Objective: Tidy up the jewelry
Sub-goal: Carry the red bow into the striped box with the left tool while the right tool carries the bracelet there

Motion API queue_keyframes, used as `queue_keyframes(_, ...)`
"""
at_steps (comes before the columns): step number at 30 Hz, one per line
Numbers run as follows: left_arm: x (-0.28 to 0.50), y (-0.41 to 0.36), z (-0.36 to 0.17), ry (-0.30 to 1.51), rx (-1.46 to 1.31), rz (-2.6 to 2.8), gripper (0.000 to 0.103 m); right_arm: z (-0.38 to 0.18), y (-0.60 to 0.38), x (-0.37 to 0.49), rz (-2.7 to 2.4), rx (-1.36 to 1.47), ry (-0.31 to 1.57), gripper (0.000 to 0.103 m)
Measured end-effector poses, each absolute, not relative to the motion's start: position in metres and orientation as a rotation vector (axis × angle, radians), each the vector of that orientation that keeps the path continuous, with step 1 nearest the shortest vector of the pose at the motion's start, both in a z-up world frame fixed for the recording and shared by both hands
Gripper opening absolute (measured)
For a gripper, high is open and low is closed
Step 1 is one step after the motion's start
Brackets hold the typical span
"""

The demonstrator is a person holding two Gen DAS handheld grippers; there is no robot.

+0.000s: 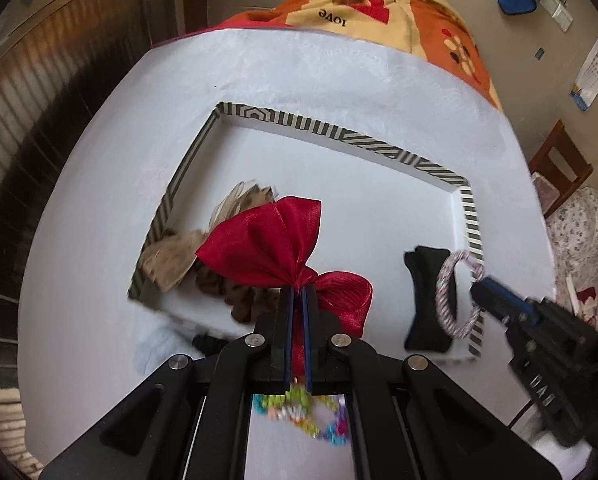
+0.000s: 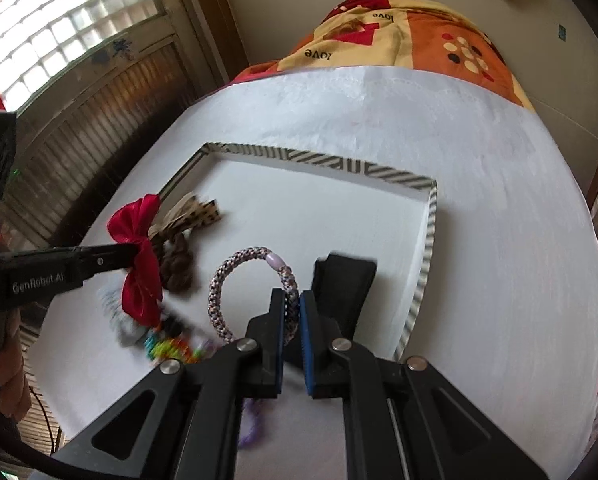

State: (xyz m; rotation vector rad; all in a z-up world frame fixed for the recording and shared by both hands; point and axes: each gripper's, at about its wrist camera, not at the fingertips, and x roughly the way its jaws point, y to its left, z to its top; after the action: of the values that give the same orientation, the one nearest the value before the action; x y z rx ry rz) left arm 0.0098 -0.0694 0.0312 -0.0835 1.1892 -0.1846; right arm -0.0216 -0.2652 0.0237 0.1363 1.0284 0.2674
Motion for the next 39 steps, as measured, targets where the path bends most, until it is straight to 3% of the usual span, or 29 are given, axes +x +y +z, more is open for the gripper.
queue_keyframes(13,0.052,-0.099,-0.026,1.289,-0.01,-0.14,0.0,-0.035,-0.3,0.066,0.173,0.156,1.129,0.007)
queue_keyframes(22,0.063,-0.103,-0.027,1.291,0.003,-0.154,0.001,-0.059,-0.307,0.089,0.138,0.156,1.158,0.007)
queue_keyframes(24,0.066,-0.105,-0.027,1.294,0.002,-0.174,0.01,-0.056,-0.309,0.088,0.143,0.183,1.154,0.014)
queue_keyframes(26,0.068,-0.101,-0.028,1.315,-0.039,-0.219,0.028,-0.05,-0.314,0.084,0.146,0.224,1.142,0.024)
queue_keyframes(29,0.068,-0.095,-0.033,1.339,-0.074,-0.234,0.042,-0.042,-0.318,0.075,0.149,0.243,1.126,0.037)
queue_keyframes(39,0.063,-0.078,-0.023,1.341,-0.108,-0.3,0.045,-0.021,-0.323,0.037,0.189,0.287,1.116,0.039)
